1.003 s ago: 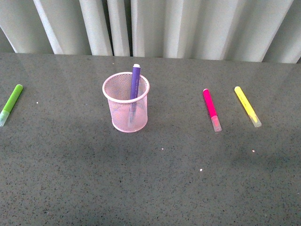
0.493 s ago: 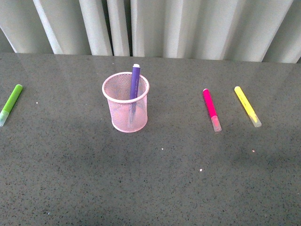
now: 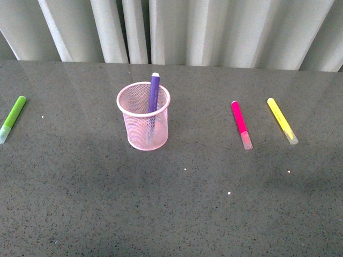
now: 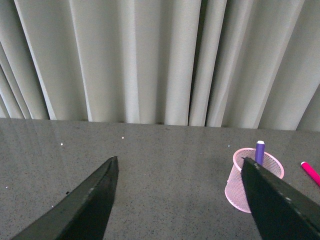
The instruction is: Insert purple and pink pens into pink cup
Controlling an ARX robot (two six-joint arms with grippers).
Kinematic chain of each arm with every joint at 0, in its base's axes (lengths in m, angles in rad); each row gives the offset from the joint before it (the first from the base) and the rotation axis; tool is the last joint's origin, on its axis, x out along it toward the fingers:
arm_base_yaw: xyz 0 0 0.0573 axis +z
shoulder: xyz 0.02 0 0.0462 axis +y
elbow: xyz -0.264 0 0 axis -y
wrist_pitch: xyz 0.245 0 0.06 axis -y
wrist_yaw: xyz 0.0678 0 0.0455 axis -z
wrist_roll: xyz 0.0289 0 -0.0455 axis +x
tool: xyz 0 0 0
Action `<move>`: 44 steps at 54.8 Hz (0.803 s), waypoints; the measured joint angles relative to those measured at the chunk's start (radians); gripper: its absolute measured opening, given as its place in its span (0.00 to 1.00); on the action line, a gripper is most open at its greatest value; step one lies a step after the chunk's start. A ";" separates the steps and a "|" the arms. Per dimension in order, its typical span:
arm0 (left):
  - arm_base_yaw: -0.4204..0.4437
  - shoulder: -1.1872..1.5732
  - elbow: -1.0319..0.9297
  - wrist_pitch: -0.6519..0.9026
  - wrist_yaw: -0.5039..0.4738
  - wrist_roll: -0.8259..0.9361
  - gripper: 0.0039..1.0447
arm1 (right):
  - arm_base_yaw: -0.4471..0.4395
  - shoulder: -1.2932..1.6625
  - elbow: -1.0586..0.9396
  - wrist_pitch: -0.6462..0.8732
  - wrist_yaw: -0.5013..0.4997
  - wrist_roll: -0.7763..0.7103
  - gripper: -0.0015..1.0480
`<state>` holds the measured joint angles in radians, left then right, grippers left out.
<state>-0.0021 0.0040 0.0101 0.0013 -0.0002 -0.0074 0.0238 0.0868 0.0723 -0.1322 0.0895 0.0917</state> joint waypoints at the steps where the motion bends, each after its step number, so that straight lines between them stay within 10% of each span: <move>1: 0.000 0.000 0.000 0.000 0.000 0.000 0.78 | 0.003 0.026 0.011 -0.018 0.012 0.018 0.93; 7: 0.000 -0.001 0.000 -0.001 0.000 0.000 0.95 | 0.004 0.314 0.087 0.075 0.018 0.124 0.93; 16: 0.000 -0.001 0.000 -0.001 0.000 0.002 0.94 | -0.004 0.789 0.290 0.343 -0.040 0.119 0.93; 31: 0.000 -0.001 0.000 -0.001 0.000 0.002 0.94 | 0.130 1.444 0.674 0.383 0.001 -0.077 0.93; 44: 0.000 -0.001 0.000 -0.001 0.000 0.002 0.94 | 0.218 1.789 0.976 0.242 -0.062 0.063 0.93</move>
<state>-0.0021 0.0032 0.0101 0.0006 -0.0006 -0.0051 0.2420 1.8759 1.0481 0.1101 0.0277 0.1547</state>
